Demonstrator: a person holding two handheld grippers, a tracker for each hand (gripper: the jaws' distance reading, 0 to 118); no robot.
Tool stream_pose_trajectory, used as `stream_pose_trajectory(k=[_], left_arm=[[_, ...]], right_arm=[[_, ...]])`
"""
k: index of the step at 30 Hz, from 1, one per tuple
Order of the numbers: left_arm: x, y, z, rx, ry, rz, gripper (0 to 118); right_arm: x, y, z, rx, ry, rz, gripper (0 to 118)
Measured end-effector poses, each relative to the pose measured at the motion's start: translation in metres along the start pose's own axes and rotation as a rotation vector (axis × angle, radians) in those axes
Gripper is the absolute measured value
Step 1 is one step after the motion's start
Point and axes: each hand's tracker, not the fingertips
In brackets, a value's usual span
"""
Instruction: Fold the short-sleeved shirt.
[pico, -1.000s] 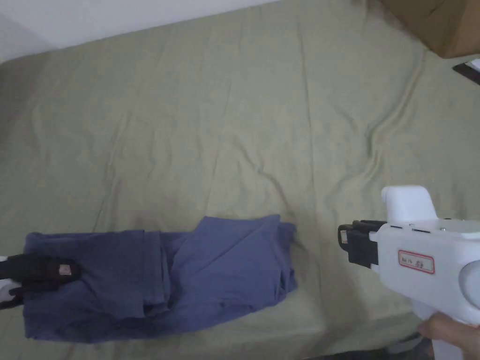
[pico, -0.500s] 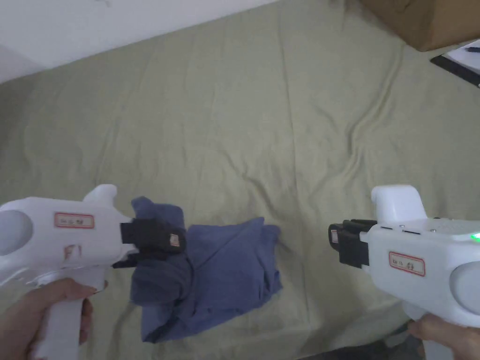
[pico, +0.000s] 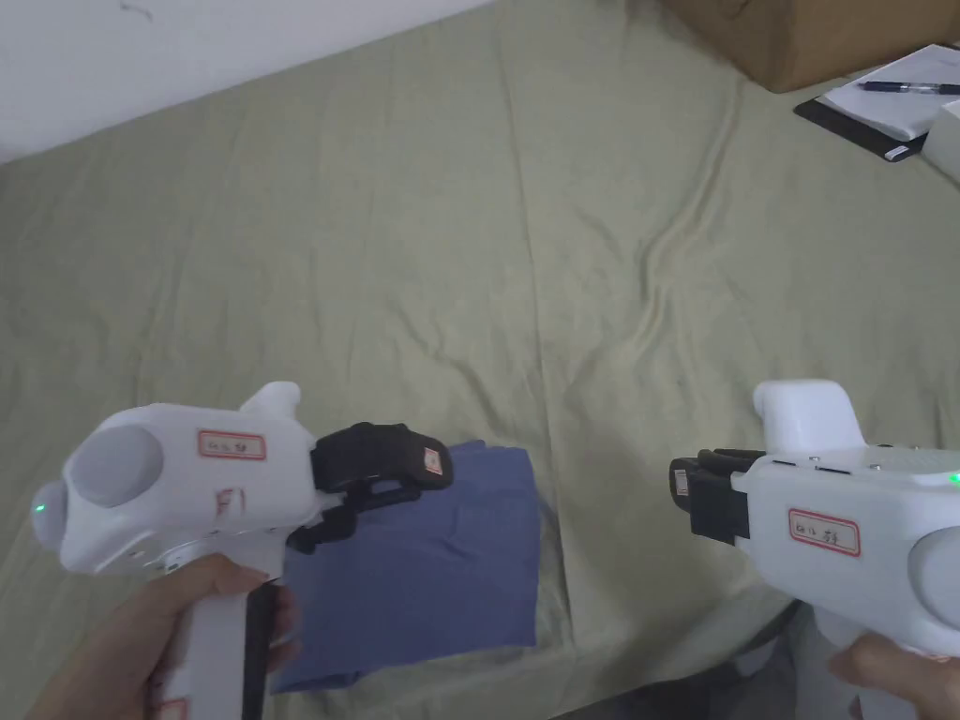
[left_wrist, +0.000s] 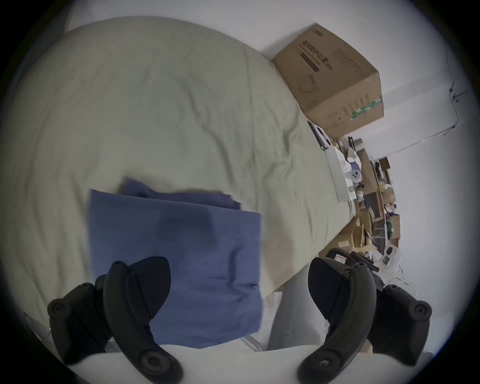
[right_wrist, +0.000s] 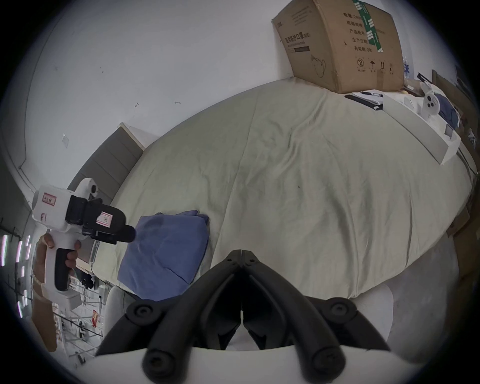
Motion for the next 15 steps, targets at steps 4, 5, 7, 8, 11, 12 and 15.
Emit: stream_pose_trajectory(k=[4,5,7,8,11,12,15], left_arm=[[-0.032,-0.015,0.034,0.088,0.032,0.081,85],[-0.041,-0.02,0.04,0.105,0.03,0.09,48],[-0.056,-0.028,0.043,0.138,0.094,0.163,1],[-0.061,-0.033,0.043,0.138,0.136,0.164,1],[-0.059,-0.044,0.034,0.124,0.091,0.138,1],[-0.055,-0.047,0.03,0.114,0.049,0.133,1],[-0.029,-0.05,0.007,0.067,-0.024,0.083,1]], right_arm=[[-0.01,-0.002,-0.005,-0.012,0.013,0.011,0],[-0.013,-0.002,-0.007,-0.018,0.016,0.021,0],[-0.018,-0.003,-0.012,-0.028,0.024,0.033,0],[-0.019,-0.003,-0.015,-0.034,0.03,0.038,0],[-0.026,-0.005,-0.02,-0.048,0.041,0.051,0],[-0.026,-0.005,-0.022,-0.053,0.043,0.054,0],[-0.027,-0.007,-0.025,-0.065,0.045,0.066,0]])
